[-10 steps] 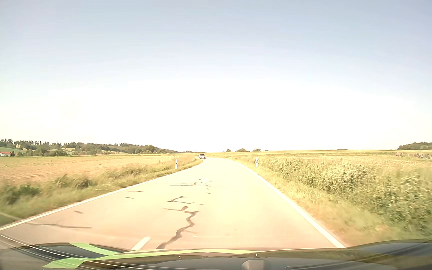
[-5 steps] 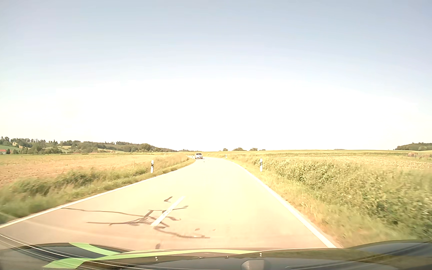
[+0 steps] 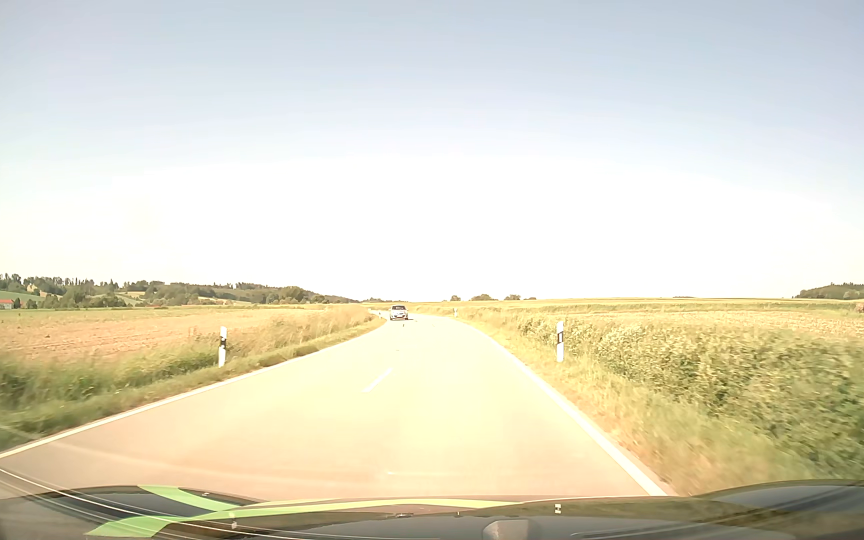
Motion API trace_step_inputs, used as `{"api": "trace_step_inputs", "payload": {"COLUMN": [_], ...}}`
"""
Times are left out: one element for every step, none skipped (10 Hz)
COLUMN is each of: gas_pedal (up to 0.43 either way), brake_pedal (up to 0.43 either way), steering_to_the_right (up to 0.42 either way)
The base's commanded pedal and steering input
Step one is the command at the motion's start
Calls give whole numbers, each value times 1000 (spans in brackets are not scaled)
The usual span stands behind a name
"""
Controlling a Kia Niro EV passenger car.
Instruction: Follow the waypoints while adhering to traffic rules and regulations
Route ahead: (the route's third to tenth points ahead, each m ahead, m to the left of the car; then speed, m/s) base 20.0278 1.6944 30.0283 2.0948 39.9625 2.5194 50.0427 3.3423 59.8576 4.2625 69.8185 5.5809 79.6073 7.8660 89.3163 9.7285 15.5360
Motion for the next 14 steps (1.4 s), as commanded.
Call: {"api": "trace_step_inputs", "payload": {"gas_pedal": [248,248,248,248,248,248,248,248,248,248,248,248,248,248], "brake_pedal": [0,0,0,0,0,0,0,0,0,0,0,0,0,0], "steering_to_the_right": [-11,-11,-11,-11,-11,-9,-9,-9,-5,-4,-5,-6,-6,-7]}}
